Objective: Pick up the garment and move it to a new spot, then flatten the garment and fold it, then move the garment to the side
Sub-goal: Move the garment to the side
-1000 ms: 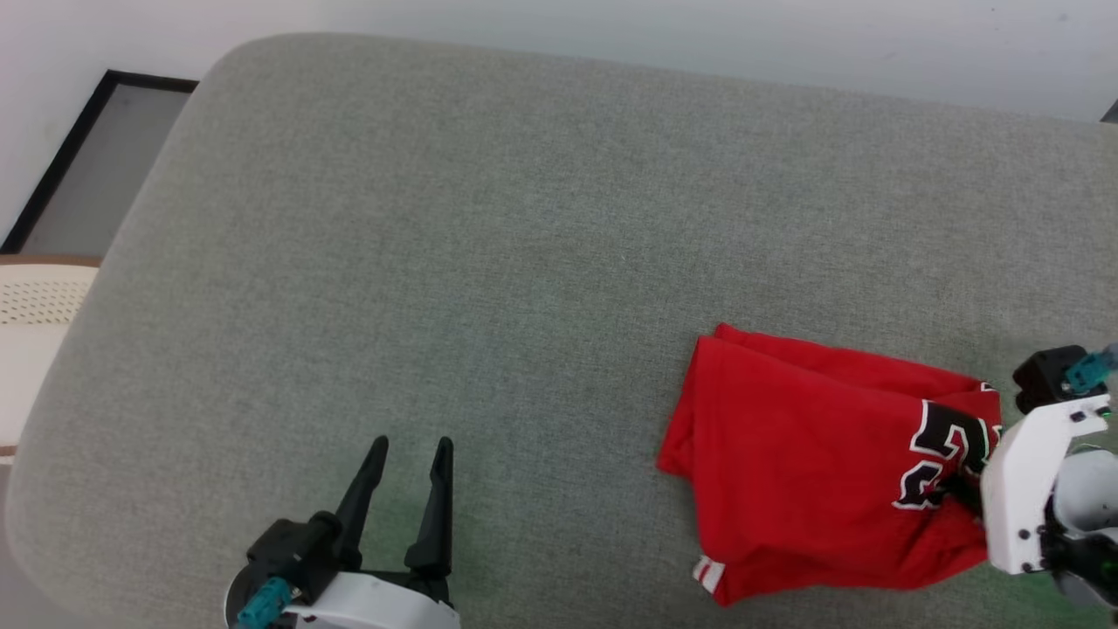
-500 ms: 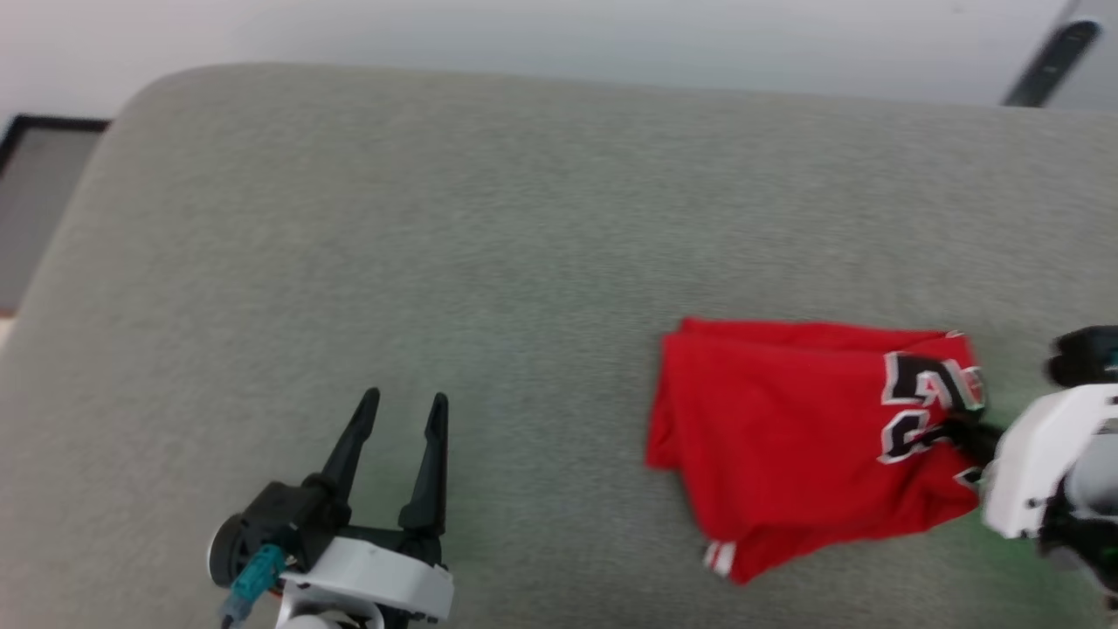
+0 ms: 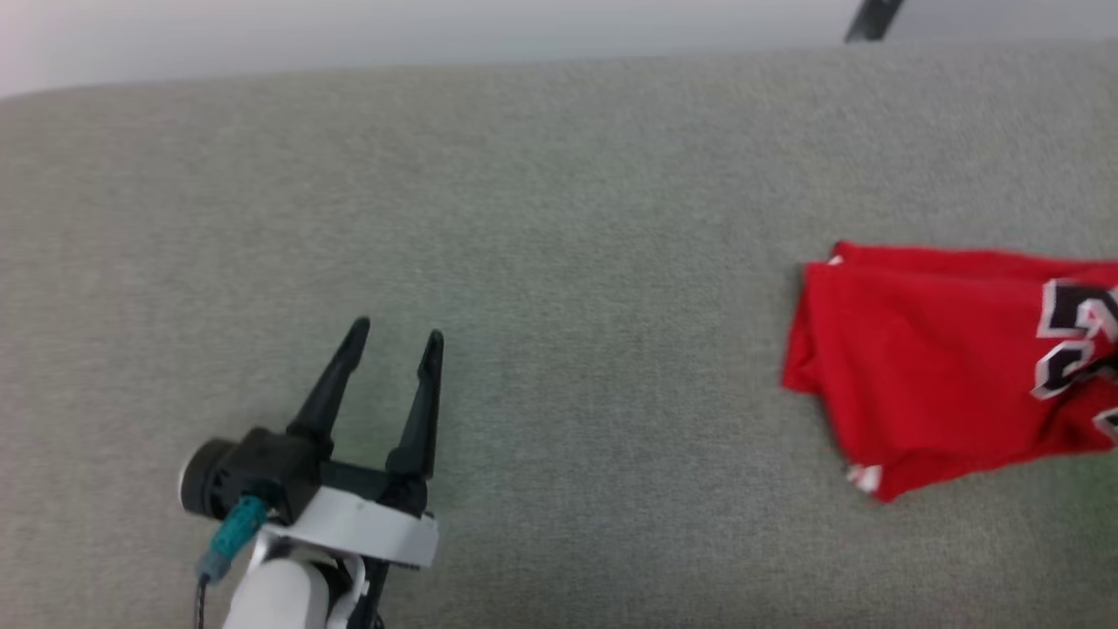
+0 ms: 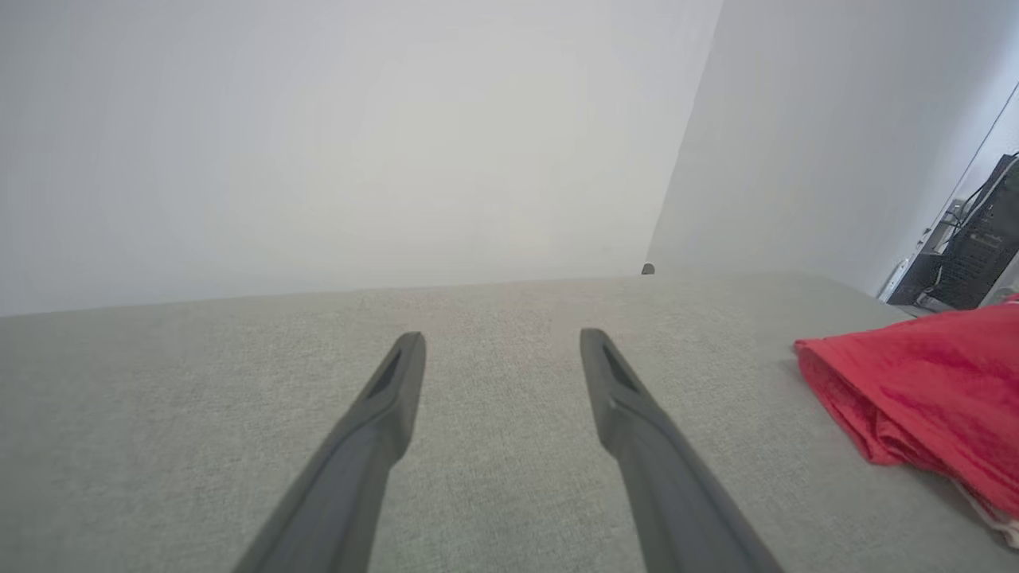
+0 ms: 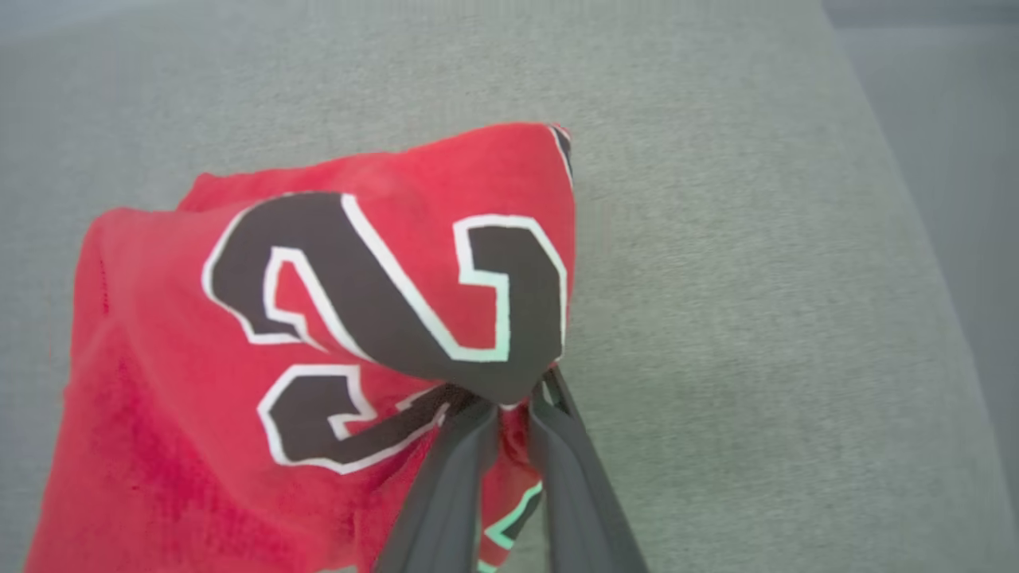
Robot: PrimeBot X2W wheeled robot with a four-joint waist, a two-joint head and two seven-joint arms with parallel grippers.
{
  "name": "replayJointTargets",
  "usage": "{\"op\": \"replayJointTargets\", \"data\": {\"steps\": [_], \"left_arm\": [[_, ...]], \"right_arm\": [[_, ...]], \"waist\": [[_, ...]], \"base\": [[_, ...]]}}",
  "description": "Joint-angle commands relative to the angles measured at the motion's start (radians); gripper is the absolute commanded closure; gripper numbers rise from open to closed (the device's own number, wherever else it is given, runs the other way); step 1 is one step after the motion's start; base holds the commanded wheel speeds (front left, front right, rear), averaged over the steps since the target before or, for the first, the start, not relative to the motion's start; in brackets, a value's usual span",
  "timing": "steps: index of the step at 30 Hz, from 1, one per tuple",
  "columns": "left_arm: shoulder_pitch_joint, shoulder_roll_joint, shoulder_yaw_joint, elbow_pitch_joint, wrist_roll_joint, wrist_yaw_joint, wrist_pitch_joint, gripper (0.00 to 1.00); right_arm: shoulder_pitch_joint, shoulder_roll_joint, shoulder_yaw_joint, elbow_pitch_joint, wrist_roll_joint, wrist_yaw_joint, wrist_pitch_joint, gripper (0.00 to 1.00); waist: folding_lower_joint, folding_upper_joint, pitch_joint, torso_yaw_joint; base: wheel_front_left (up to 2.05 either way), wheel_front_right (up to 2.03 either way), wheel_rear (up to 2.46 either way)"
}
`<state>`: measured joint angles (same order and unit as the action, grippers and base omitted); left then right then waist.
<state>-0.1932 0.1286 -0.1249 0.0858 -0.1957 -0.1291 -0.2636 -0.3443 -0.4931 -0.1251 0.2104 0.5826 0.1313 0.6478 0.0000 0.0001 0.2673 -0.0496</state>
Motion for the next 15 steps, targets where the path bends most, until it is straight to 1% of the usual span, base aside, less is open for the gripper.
{"op": "replayJointTargets", "data": {"steps": [1, 4, 9, 15], "left_arm": [[-0.017, 0.011, -0.002, -0.005, 0.003, -0.002, 0.000, 0.00], [-0.044, 0.028, -0.019, -0.015, 0.003, -0.002, 0.000, 0.00], [-0.082, 0.063, -0.033, -0.035, -0.002, -0.002, 0.000, 0.00], [-0.102, 0.093, -0.023, -0.062, -0.005, -0.002, 0.000, 0.00]], "right_arm": [[-0.034, -0.010, -0.011, 0.013, -0.021, -0.001, -0.011, 1.00], [-0.087, -0.046, -0.034, 0.062, -0.063, -0.001, -0.026, 1.00], [-0.190, -0.114, -0.042, 0.143, -0.138, -0.001, -0.067, 1.00], [-0.320, -0.149, 0.002, 0.251, -0.230, -0.001, -0.131, 1.00]], "waist": [[0.0000, -0.0001, 0.045, -0.036], [0.0000, -0.0001, 0.076, -0.038], [0.0000, -0.0001, 0.136, -0.027], [0.0000, -0.0001, 0.187, -0.018]], "base": [[0.00, 0.00, 0.00], [0.00, 0.00, 0.00], [0.00, 0.00, 0.00], [0.00, 0.00, 0.00]]}}
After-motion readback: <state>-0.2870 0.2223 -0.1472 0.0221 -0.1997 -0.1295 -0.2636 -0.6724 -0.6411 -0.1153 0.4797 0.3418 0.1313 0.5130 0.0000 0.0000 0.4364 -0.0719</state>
